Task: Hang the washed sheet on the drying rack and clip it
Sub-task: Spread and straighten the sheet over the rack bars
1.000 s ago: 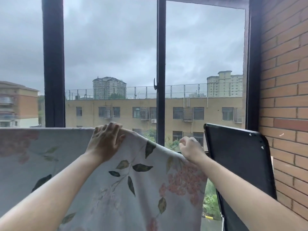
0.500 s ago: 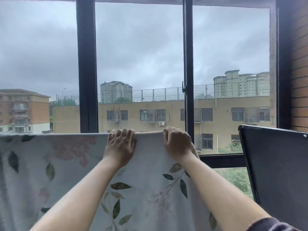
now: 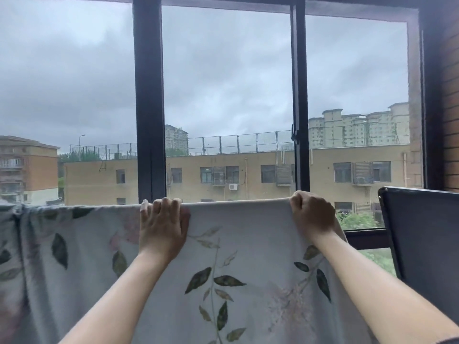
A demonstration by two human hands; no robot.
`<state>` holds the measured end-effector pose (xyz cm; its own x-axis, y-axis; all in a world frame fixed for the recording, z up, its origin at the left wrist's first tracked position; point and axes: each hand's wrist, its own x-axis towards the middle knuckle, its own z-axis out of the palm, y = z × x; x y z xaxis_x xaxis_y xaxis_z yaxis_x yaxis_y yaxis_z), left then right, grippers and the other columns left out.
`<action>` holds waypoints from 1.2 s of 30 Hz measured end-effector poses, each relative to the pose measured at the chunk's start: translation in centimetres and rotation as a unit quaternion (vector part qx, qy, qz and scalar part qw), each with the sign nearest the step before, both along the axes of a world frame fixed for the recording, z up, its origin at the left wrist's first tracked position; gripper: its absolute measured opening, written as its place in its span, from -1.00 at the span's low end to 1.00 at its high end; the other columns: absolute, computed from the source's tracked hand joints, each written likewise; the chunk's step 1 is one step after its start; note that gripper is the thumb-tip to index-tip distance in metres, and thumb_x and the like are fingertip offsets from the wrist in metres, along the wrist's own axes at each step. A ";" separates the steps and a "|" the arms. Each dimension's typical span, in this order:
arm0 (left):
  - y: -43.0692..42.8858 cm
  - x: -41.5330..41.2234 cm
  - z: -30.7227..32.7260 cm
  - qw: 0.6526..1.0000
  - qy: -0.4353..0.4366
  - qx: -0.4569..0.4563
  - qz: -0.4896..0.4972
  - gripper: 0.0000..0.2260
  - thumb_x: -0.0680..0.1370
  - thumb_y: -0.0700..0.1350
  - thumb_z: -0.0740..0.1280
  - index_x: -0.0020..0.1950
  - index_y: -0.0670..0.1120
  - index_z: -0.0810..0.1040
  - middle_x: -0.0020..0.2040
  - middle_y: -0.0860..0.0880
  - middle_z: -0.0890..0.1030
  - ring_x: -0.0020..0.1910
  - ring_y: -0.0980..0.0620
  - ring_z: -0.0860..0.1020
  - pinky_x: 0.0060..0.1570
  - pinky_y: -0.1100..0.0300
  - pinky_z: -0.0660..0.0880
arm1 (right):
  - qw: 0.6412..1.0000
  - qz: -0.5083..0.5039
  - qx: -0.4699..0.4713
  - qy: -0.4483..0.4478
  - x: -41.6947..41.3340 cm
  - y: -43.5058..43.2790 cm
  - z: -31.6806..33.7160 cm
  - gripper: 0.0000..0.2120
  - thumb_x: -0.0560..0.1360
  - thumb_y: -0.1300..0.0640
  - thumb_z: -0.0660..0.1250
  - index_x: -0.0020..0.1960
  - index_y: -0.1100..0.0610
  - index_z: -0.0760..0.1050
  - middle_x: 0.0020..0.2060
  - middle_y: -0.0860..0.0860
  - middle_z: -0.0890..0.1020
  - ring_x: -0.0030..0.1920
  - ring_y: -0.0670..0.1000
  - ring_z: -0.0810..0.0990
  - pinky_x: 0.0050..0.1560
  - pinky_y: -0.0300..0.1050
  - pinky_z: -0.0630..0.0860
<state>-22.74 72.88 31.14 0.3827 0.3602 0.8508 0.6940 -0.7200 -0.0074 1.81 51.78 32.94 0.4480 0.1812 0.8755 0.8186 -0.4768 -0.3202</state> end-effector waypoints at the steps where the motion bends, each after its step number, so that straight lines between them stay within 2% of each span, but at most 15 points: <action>1: 0.0 0.1 0.0 1.000 0.001 -0.006 0.002 -0.60 0.56 0.13 -0.09 0.03 -0.08 0.41 -0.08 -0.07 0.47 -0.03 -0.14 0.44 0.31 -0.19 0.22 | 1.000 -0.001 0.009 -0.007 0.0 0.3 -0.1 -0.61 0.51 0.01 -0.02 -0.32 0.11 0.46 -0.39 0.02 0.51 -0.31 0.08 0.42 -0.20 -0.07 0.33; 4: 0.4 0.3 0.1 1.000 0.007 -0.002 0.002 -0.60 0.54 0.14 -0.09 0.01 -0.07 0.41 -0.09 -0.07 0.46 -0.03 -0.14 0.44 0.29 -0.16 0.21 | 0.996 -0.018 0.036 -0.074 0.5 1.2 -0.6 -0.60 0.51 0.02 -0.03 -0.34 0.13 0.45 -0.36 0.06 0.57 -0.28 0.13 0.49 -0.09 0.00 0.37; 8: 0.7 0.5 -0.1 0.999 -0.007 0.034 0.000 -0.69 0.55 0.11 0.01 -0.04 -0.06 0.42 -0.14 -0.07 0.45 -0.09 -0.14 0.44 0.19 -0.13 0.25 | 0.977 -0.013 0.004 -0.214 -1.0 3.4 -0.4 -0.66 0.49 0.10 0.07 -0.38 0.15 0.46 -0.41 0.04 0.54 -0.32 0.11 0.49 -0.17 -0.05 0.36; 10: 0.8 0.6 0.0 0.999 -0.018 0.050 -0.005 -0.70 0.55 0.11 0.03 -0.05 -0.06 0.44 -0.16 -0.06 0.46 -0.12 -0.13 0.44 0.12 -0.10 0.28 | 0.969 0.002 -0.007 -0.245 -2.9 5.6 0.1 -0.66 0.49 0.10 0.09 -0.40 0.12 0.47 -0.45 0.01 0.53 -0.39 0.07 0.50 -0.20 -0.06 0.41; 14: 1.6 0.5 0.1 0.995 -0.035 0.084 -0.035 -0.67 0.56 0.12 0.02 -0.10 -0.05 0.47 -0.20 -0.02 0.50 -0.19 -0.10 0.46 -0.01 -0.05 0.32 | 0.970 0.001 -0.021 -0.241 -6.0 8.9 0.1 -0.66 0.47 0.07 0.12 -0.44 0.07 0.46 -0.53 -0.03 0.51 -0.51 0.03 0.49 -0.35 -0.17 0.34; 17: 3.0 -0.1 0.5 0.991 -0.042 0.113 -0.056 -0.63 0.59 0.11 0.01 -0.17 -0.06 0.48 -0.27 0.01 0.52 -0.28 -0.07 0.49 -0.11 0.00 0.35 | 0.972 -0.010 -0.006 -0.235 -6.0 9.2 -0.2 -0.68 0.47 0.06 0.13 -0.44 0.06 0.42 -0.53 -0.03 0.49 -0.50 0.02 0.48 -0.33 -0.14 0.36; 20: 5.2 -1.4 0.9 0.987 -0.070 0.122 -0.078 -0.57 0.62 0.12 -0.05 -0.28 -0.08 0.41 -0.37 0.00 0.47 -0.37 -0.08 0.47 -0.20 0.05 0.37 | 0.974 -0.017 0.005 -0.224 -5.6 9.2 -0.2 -0.66 0.48 0.05 0.12 -0.44 0.07 0.43 -0.52 -0.04 0.51 -0.48 0.03 0.50 -0.30 -0.12 0.38; 24: 8.2 -4.0 0.9 0.986 -0.095 0.128 -0.058 -0.58 0.62 0.07 -0.07 -0.30 -0.08 0.37 -0.40 -0.03 0.46 -0.40 -0.09 0.47 -0.20 0.03 0.39 | 0.974 -0.024 0.008 -0.225 -5.4 9.1 -0.2 -0.64 0.50 0.05 0.10 -0.42 0.08 0.46 -0.50 -0.03 0.55 -0.46 0.06 0.53 -0.27 -0.12 0.39; 30: 11.1 -7.4 0.8 0.983 -0.118 0.134 -0.033 -0.60 0.62 -0.01 -0.01 -0.31 -0.13 0.43 -0.39 -0.10 0.51 -0.42 -0.08 0.46 -0.22 0.03 0.39 | 0.975 -0.045 0.009 -0.217 -6.6 9.5 -0.3 -0.64 0.50 0.07 0.09 -0.42 0.09 0.45 -0.49 0.00 0.56 -0.46 0.07 0.53 -0.27 -0.14 0.35; 36: 10.8 -6.9 1.5 0.986 -0.081 0.129 -0.065 -0.56 0.60 0.05 -0.02 -0.35 -0.09 0.45 -0.45 -0.04 0.50 -0.46 -0.07 0.48 -0.22 0.05 0.46 | 0.976 0.006 0.013 -0.217 -13.6 15.7 0.0 -0.61 0.51 0.09 0.07 -0.46 0.08 0.44 -0.55 -0.04 0.48 -0.56 -0.01 0.43 -0.29 -0.12 0.49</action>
